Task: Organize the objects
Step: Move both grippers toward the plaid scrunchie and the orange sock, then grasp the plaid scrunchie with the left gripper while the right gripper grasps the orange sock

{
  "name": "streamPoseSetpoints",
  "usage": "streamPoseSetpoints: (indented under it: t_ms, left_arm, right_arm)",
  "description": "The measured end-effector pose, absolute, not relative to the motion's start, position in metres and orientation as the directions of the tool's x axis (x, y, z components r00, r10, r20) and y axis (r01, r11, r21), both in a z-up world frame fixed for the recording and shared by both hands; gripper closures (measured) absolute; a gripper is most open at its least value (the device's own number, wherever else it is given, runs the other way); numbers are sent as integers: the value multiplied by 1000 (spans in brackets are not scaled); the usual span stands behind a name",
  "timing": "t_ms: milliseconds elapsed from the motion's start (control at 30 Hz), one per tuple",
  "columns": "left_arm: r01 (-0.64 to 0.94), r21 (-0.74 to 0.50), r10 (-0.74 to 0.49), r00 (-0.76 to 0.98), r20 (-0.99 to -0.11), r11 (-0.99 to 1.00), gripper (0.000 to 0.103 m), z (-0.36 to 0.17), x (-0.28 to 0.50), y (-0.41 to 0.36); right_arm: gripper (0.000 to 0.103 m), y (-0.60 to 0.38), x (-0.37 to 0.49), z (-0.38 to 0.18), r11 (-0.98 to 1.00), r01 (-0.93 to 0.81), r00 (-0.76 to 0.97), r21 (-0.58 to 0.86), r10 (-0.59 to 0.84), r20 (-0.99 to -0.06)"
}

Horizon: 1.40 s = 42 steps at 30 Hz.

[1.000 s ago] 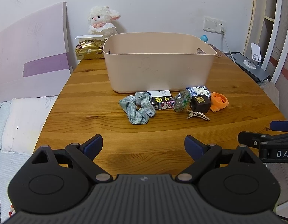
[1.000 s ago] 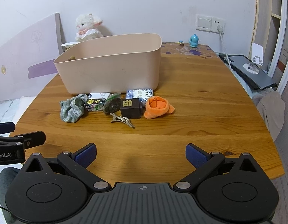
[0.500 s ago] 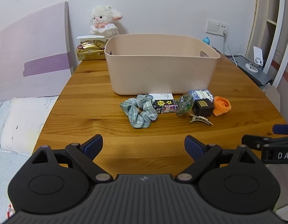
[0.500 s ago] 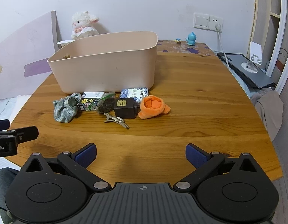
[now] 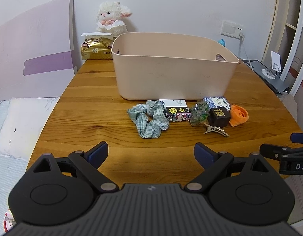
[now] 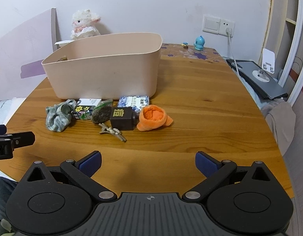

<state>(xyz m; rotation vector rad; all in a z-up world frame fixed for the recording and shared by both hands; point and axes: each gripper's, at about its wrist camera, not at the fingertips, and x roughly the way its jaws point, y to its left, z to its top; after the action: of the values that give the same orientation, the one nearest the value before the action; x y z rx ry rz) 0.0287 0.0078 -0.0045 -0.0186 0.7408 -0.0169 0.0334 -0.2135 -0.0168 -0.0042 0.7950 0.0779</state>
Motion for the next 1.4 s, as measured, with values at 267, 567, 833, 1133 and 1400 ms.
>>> streamPoseSetpoints:
  t_ms: [267, 567, 833, 1133, 1400]
  left_arm:
    - [12, -26, -26, 727, -686, 1000, 8, -14, 48, 11]
    - [23, -22, -32, 721, -692, 999, 9, -26, 77, 16]
    - [26, 10, -11, 698, -716, 1000, 9, -43, 107, 18]
    - [31, 16, -9, 669, -743, 999, 10, -63, 139, 19]
    - [90, 4, -57, 663, -747, 996, 31, -72, 150, 13]
  right_arm:
    - [0, -221, 54, -24, 999, -35, 698, 29, 45, -714]
    - [0, -222, 87, -40, 999, -40, 684, 1, 29, -729]
    - [0, -222, 120, -55, 996, -72, 674, -58, 6, -739]
    - [10, -226, 150, -77, 992, -116, 630, -51, 34, -776]
    - [60, -216, 154, -79, 983, -185, 637, -12, 110, -763]
